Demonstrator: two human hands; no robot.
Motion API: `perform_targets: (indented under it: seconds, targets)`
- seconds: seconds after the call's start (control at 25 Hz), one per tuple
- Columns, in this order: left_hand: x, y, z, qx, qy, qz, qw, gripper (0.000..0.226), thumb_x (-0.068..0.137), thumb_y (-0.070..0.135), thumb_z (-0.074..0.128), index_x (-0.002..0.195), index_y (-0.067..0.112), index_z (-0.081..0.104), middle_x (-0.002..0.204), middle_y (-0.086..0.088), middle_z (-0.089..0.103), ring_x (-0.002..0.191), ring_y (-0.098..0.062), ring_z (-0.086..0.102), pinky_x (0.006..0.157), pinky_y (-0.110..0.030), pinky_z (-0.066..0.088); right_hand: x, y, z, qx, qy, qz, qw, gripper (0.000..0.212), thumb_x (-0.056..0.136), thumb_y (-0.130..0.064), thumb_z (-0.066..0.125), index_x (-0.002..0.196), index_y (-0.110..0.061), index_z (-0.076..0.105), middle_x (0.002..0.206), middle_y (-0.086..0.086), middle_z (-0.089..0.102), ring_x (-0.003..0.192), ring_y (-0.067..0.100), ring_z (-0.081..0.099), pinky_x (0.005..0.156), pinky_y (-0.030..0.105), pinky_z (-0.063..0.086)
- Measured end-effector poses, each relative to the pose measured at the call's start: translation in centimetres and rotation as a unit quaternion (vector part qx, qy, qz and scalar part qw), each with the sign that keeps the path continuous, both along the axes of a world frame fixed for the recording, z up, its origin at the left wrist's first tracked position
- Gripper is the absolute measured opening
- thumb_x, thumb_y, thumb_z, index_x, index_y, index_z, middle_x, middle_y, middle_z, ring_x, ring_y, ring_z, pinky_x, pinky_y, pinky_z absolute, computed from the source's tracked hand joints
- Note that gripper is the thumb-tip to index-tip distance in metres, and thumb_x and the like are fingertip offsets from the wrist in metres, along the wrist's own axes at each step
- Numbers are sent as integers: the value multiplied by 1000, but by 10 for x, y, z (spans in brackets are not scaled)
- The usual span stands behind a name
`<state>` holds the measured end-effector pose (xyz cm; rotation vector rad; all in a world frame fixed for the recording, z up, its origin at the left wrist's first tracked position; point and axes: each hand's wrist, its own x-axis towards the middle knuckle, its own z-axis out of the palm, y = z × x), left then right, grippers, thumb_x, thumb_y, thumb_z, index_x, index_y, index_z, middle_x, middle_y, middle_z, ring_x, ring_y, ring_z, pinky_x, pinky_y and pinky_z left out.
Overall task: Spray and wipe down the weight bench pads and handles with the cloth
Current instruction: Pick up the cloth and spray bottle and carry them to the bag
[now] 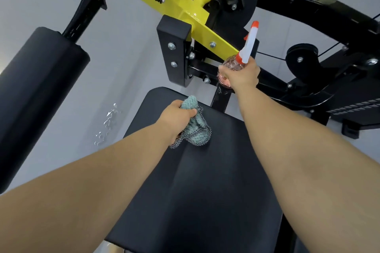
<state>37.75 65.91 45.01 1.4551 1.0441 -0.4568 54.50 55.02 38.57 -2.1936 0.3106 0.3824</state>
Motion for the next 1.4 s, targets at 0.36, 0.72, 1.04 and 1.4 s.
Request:
perform_targets:
  seconds: [0.36, 0.72, 1.04, 1.4]
  targets:
    - [-6, 12, 8, 29, 1, -31, 999, 30, 92, 22, 56, 122, 19, 50, 106, -1, 59, 70, -6, 52, 50, -22, 34, -27, -6, 16, 39, -24, -38, 998, 65, 72, -33, 76, 127, -13, 49, 121, 3, 58, 113, 19, 54, 90, 23, 39]
    - [-89, 20, 65, 65, -41, -239, 968, 16, 90, 21, 60, 104, 19, 54, 85, 4, 58, 69, -10, 55, 50, -23, 38, -197, -66, 138, 140, 25, -54, 988, 29, 69, -22, 76, 95, -24, 63, 96, -2, 69, 91, 16, 66, 84, 43, 56]
    - [-213, -47, 83, 9, -38, -406, 913, 20, 89, 24, 61, 107, 19, 55, 102, -3, 62, 80, -17, 59, 59, -26, 42, -435, -151, 177, 106, 90, -192, 972, 26, 72, -17, 74, 95, -21, 62, 96, 3, 69, 92, 18, 67, 84, 41, 56]
    - [-281, -183, 60, -16, -29, -523, 851, 22, 84, 24, 66, 103, 21, 55, 107, -8, 62, 93, -26, 63, 82, -44, 55, -605, -298, 145, 23, 129, -399, 908, 58, 68, -25, 80, 119, -16, 55, 110, 2, 63, 102, 22, 60, 93, 42, 51]
